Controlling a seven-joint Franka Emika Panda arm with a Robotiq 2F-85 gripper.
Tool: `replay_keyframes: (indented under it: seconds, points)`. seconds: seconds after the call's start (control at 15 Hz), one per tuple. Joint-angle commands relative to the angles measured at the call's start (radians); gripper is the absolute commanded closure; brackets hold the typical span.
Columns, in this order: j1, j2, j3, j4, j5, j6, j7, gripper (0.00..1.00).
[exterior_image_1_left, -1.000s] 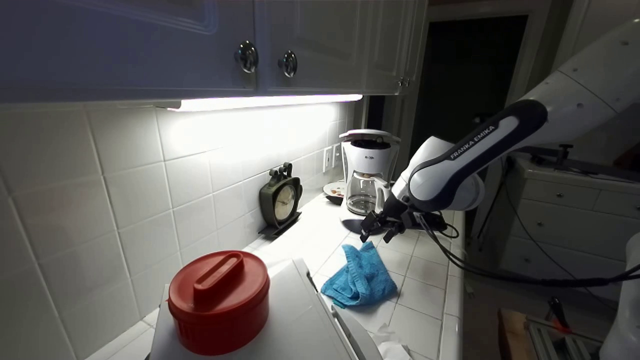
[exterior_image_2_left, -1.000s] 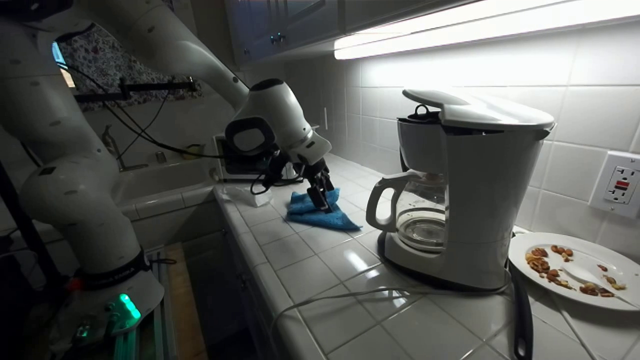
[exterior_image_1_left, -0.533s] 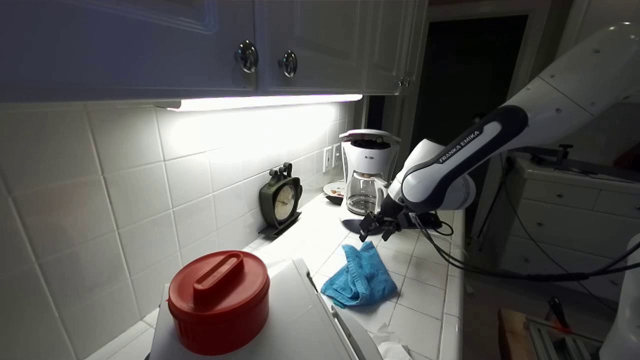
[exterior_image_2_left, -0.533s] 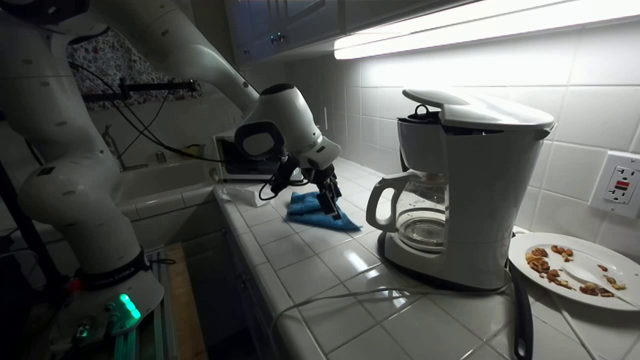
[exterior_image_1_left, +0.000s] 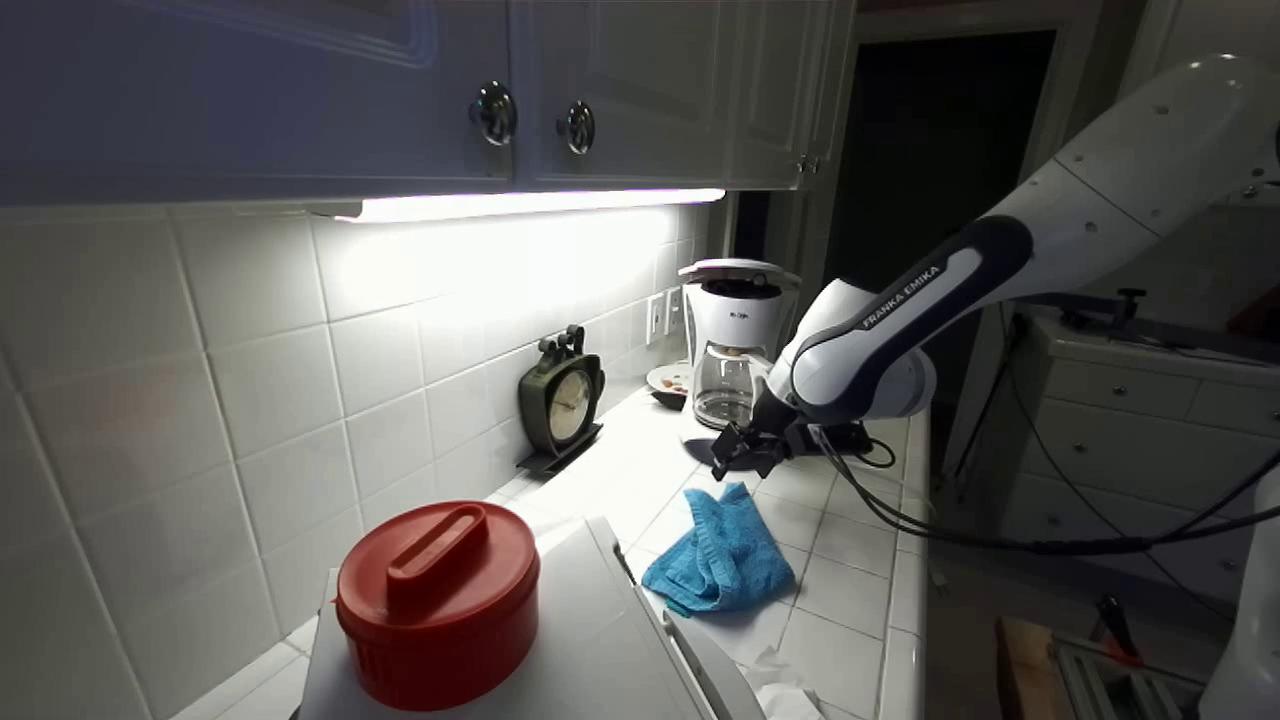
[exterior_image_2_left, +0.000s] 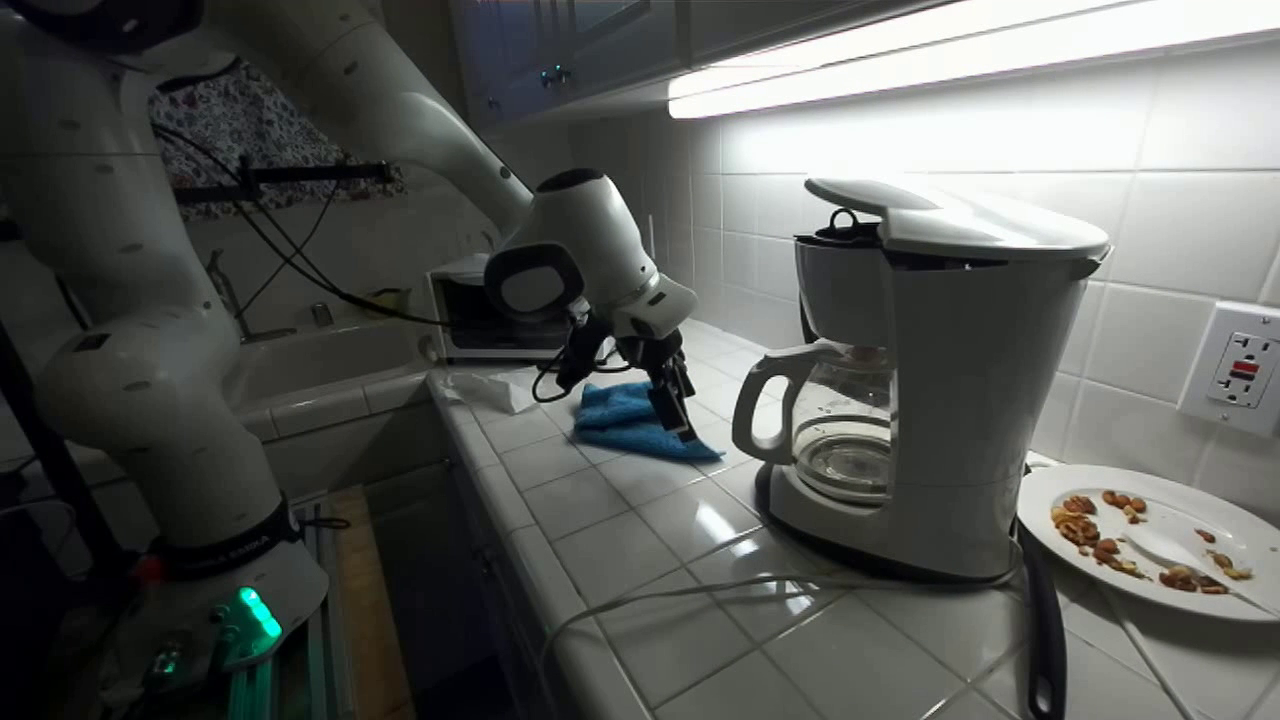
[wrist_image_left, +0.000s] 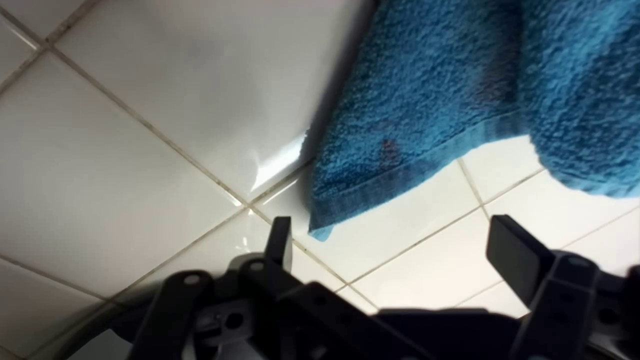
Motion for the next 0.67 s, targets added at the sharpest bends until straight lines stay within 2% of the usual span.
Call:
replay_keyframes:
  seconds: [0.0,0.6]
  points:
    - [-0.001,0.019,-0.004,0.027,-0.032,-0.019,-0.006,0.0]
    - [0.001,0.04,-0.003,0.037,-0.031,-0.017,-0.012,0.0]
